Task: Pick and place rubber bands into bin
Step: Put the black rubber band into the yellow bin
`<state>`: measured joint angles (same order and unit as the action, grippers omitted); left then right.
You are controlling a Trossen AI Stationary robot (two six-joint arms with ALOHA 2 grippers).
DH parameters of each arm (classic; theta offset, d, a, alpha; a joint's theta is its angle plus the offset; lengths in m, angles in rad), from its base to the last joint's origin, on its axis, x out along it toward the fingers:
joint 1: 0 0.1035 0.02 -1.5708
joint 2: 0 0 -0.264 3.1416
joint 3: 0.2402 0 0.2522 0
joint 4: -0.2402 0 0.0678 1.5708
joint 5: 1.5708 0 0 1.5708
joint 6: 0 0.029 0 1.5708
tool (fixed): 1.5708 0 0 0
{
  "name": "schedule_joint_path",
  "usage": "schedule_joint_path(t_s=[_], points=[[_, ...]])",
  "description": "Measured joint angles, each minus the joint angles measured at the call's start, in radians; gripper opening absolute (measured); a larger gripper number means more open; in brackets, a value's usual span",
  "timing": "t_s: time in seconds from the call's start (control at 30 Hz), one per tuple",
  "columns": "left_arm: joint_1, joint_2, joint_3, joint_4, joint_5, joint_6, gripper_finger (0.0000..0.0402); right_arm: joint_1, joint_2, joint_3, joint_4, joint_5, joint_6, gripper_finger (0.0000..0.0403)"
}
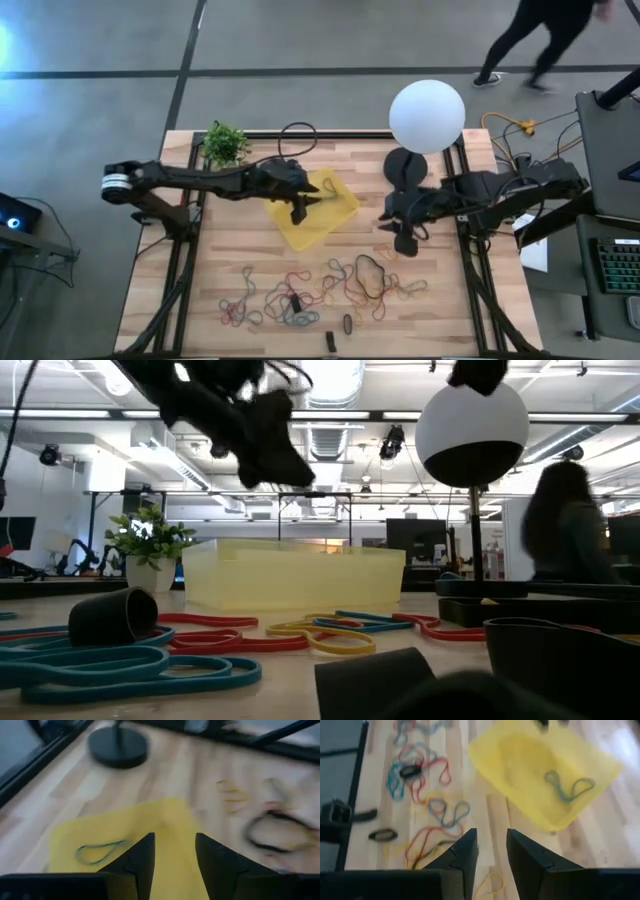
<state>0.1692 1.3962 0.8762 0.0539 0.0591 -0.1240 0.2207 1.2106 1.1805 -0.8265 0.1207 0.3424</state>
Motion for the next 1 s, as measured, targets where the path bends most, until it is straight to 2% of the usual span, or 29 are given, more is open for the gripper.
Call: schedule_joint_path(t_s=[0.13, 0.5, 0.8, 1.0], points=[[-0.038, -0.102, 0.000, -0.061, 0.060, 0.000, 0.0125, 0.034, 0.001, -0.115, 0.092, -0.001, 0.016, 0.0087], [-0.193, -0.350, -0.021, -0.241, 0.060, -0.077, 0.0125, 0.061, 0.004, -0.406, 0.465, 0.002, 0.045, 0.0080], [-0.246, -0.411, -0.039, -0.291, -0.014, -0.134, 0.0125, 0.064, 0.007, -0.545, 0.621, -0.018, 0.151, 0.0126], [-0.257, -0.409, -0.054, -0.280, -0.016, -0.178, 0.0125, 0.078, 0.101, -0.549, 0.679, -0.026, 0.171, 0.0155]])
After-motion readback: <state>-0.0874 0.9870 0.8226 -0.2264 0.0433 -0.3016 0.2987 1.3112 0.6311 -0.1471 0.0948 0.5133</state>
